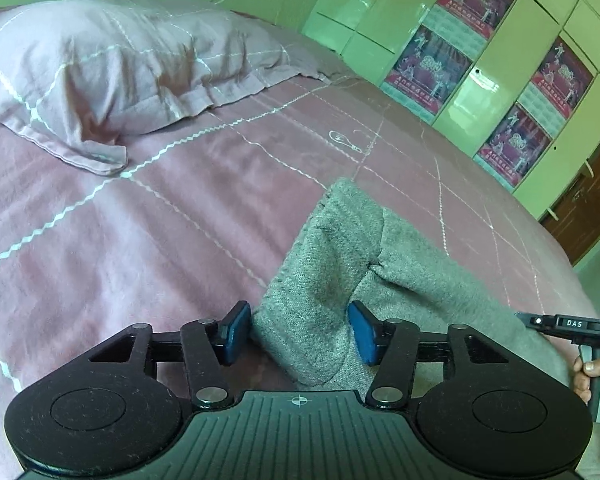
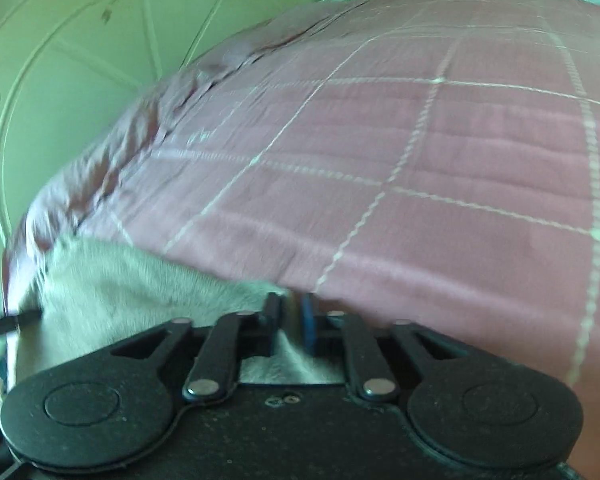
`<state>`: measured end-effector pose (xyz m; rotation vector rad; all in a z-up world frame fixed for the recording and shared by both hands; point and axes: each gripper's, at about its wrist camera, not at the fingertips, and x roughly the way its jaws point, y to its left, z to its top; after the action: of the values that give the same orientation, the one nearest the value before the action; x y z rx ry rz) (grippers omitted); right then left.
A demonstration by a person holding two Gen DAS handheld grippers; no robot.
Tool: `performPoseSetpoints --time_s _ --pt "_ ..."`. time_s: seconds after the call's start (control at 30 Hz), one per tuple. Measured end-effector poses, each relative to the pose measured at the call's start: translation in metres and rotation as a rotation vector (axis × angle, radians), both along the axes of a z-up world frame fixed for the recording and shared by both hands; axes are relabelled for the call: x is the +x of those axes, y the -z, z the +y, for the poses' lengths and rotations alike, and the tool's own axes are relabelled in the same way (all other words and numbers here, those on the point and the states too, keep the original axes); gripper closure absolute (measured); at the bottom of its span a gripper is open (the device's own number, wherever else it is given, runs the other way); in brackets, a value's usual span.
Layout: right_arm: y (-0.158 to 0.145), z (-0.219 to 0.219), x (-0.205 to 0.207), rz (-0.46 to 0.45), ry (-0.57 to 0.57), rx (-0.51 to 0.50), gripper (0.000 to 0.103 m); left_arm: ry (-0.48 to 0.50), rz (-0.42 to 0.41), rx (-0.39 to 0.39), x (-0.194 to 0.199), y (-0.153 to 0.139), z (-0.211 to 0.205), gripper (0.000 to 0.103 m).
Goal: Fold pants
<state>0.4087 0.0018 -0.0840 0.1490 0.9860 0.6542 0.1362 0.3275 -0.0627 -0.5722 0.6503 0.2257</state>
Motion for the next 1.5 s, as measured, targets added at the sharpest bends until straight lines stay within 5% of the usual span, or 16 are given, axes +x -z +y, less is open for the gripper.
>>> performPoseSetpoints --time_s 0.07,0.3,0.47,0.6,0.83,0.9,0.93,1.0,1.2,1.3,1.5 --pt "-0.027 -0.029 -0.022 -0.095 0.063 0.042 0.090 -0.002 0.006 0.051 -0.005 -0.012 -0.003 0.032" --pt "-0.079 -0.165 -0.142 -0.246 0.347 -0.031 0.082 0.076 -0.067 0.403 -0.027 -0.068 -0.085 0.030" --pt "-0.045 -0.164 -0.171 -0.200 0.357 -0.085 0.083 0.344 -0.075 0.469 0.003 -0.052 -0.176 0.024" --pt "-0.025 -0.161 -0.156 -0.188 0.339 -0.157 0.093 0.378 0.058 0.462 0.015 -0.016 -0.197 0.022" --pt "-0.039 -0.322 -0.187 -0.158 0.775 -0.210 0.100 0.385 0.031 0.463 -0.001 -0.015 -0.197 0.019" --pt "-0.053 -0.367 -0.219 -0.162 0.902 -0.146 0.096 0.384 0.039 0.461 0.001 -0.015 -0.198 0.018" --pt "-0.062 -0.386 -0.242 -0.202 0.964 -0.071 0.082 0.385 0.041 0.462 0.001 -0.015 -0.199 0.017" --pt "-0.072 -0.414 -0.290 -0.240 1.082 0.073 0.080 0.383 0.043 0.461 0.004 -0.013 -0.199 0.016" --pt "-0.049 -0.443 -0.368 -0.153 1.192 0.341 0.081 0.394 0.058 0.472 0.008 -0.019 -0.200 0.016" --pt "-0.033 -0.451 -0.373 -0.139 1.244 0.427 0.085 0.415 0.055 0.498 -0.003 -0.024 -0.208 0.016" --pt "-0.026 -0.455 -0.340 -0.122 1.242 0.384 0.089 0.417 0.063 0.476 -0.011 -0.022 -0.206 0.015"
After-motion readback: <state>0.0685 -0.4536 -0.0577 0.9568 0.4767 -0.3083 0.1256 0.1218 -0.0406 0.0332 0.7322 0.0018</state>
